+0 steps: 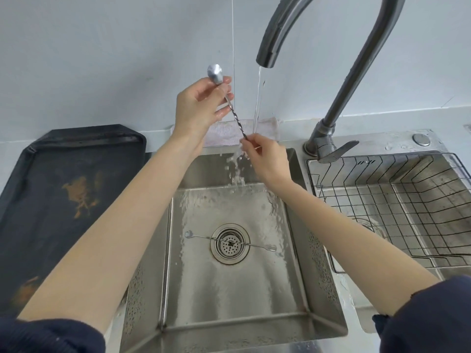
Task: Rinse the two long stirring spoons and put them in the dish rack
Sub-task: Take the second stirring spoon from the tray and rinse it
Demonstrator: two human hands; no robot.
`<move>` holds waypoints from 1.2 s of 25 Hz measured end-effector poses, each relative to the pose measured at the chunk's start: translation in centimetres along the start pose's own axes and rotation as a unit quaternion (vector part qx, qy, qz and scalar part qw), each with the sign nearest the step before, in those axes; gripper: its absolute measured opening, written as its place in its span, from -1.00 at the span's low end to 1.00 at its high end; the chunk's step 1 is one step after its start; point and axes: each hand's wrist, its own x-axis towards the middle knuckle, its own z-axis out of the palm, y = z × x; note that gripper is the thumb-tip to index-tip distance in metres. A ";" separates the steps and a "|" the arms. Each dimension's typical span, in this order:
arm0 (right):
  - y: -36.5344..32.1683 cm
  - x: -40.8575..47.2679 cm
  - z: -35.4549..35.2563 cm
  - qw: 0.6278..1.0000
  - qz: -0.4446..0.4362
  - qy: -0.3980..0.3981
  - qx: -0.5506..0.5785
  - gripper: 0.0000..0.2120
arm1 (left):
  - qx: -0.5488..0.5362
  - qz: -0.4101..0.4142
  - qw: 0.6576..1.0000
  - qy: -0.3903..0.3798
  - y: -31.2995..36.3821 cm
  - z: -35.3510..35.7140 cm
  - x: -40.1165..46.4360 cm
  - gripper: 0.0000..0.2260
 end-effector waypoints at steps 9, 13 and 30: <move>5.9 -2.7 0.0 0.970 0.002 -0.128 -0.208 -0.75 | -0.203 -0.165 0.955 0.136 -5.4 -5.0 -0.3 -0.88; 8.7 -4.4 1.1 0.951 0.041 -0.186 -0.243 -0.75 | -0.241 -0.266 0.916 0.181 -10.8 -6.7 -1.8 -0.87; 16.0 -10.4 5.0 0.871 0.119 -0.333 -0.340 -0.72 | -0.193 -0.520 0.785 0.275 -24.1 -9.2 -9.8 -0.74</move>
